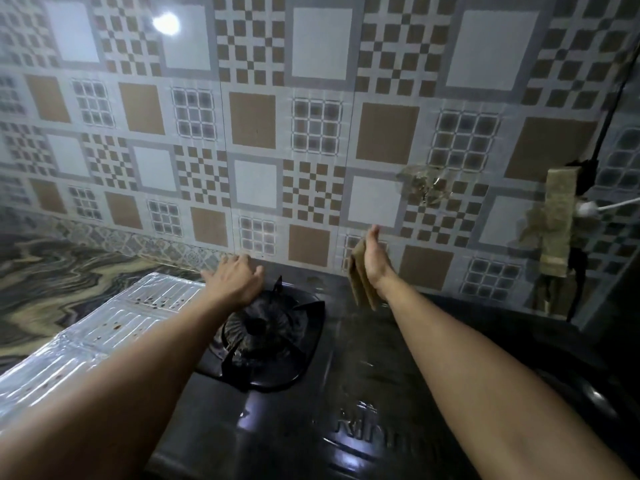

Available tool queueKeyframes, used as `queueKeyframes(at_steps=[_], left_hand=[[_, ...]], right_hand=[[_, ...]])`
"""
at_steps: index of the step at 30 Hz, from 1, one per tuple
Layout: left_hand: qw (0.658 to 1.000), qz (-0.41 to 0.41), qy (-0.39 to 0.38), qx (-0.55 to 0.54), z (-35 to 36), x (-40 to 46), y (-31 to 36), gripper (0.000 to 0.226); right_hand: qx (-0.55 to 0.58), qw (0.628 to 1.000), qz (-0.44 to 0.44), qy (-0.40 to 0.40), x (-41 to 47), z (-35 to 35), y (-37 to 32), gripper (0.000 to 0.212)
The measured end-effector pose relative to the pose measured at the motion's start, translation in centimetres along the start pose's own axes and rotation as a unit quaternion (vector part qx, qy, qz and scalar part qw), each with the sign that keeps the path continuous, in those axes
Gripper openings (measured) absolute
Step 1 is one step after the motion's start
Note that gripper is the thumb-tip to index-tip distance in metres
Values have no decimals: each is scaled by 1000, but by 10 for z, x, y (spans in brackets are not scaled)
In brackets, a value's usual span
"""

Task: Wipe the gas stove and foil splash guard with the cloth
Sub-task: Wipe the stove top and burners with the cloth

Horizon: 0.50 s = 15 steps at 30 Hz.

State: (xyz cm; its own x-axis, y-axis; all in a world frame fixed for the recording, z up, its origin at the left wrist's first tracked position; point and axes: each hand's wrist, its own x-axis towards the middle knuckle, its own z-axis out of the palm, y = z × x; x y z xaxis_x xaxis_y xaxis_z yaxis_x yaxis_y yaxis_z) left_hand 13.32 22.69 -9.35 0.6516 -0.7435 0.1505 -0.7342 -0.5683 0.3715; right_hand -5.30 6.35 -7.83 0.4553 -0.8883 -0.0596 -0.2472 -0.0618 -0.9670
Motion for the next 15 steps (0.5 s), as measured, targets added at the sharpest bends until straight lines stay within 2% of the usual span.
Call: queueKeyframes(at_steps=[3, 4, 7, 8, 10, 15], left_hand=[[998, -5, -37, 47, 11, 0, -19, 61], [997, -8, -45, 57, 14, -1, -23, 61], [995, -20, -55, 78, 23, -2, -29, 60], [995, -26, -57, 79, 26, -2, -30, 60], [994, -32, -57, 88, 32, -1, -33, 64], [992, -30, -61, 109, 37, -1, -33, 71]], right_hand=[[-181, 982, -16, -58, 20, 17, 28, 58], [-269, 959, -27, -81, 26, 17, 34, 60], [-499, 848, -68, -164, 40, 11, 46, 65], [-533, 823, -72, -182, 44, 10, 48, 68], [-565, 796, -77, -202, 51, 9, 50, 72], [-574, 781, -96, -229, 68, 14, 54, 76]])
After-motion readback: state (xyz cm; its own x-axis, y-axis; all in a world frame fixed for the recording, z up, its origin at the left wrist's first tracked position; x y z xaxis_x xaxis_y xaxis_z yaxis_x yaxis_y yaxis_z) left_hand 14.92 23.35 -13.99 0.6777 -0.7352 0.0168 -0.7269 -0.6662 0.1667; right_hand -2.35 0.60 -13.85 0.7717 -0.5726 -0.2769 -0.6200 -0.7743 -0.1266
